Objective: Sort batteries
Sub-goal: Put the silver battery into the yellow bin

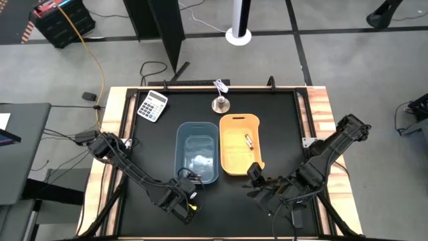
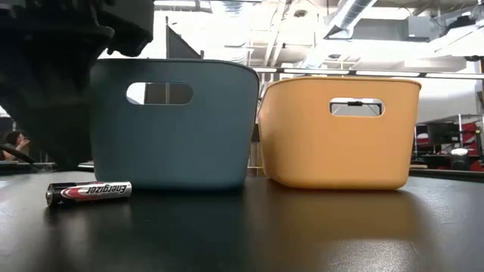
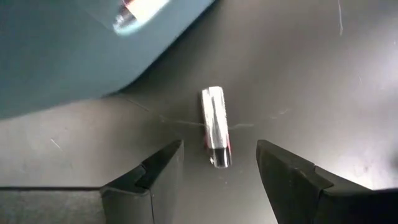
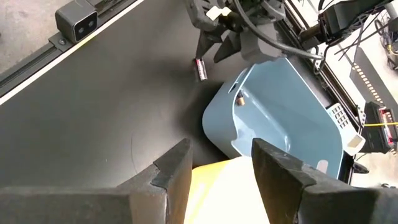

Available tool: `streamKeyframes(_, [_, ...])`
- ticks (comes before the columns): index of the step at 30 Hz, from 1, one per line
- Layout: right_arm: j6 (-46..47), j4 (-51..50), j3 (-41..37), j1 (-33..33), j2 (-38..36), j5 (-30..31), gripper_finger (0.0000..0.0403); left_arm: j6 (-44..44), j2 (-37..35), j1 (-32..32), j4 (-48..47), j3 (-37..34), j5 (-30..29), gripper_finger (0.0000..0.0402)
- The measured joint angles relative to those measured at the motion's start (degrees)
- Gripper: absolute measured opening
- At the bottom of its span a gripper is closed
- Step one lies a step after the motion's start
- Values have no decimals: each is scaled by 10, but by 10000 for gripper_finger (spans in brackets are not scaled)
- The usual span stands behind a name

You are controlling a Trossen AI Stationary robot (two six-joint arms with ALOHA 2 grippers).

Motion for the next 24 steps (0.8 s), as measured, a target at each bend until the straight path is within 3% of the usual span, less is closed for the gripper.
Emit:
streamKeyframes(7, [0, -1, 0, 0, 0, 0, 182, -9, -3, -26, -33, 31, -2, 199])
streamKeyframes(14, [0, -6, 0, 0, 0, 0, 182, -72, -2, -59, -54, 36, -26, 199])
streamKeyframes(24, [-5, 28, -38, 0, 11, -2, 182, -102, 33, -70, -16, 36, -72, 199])
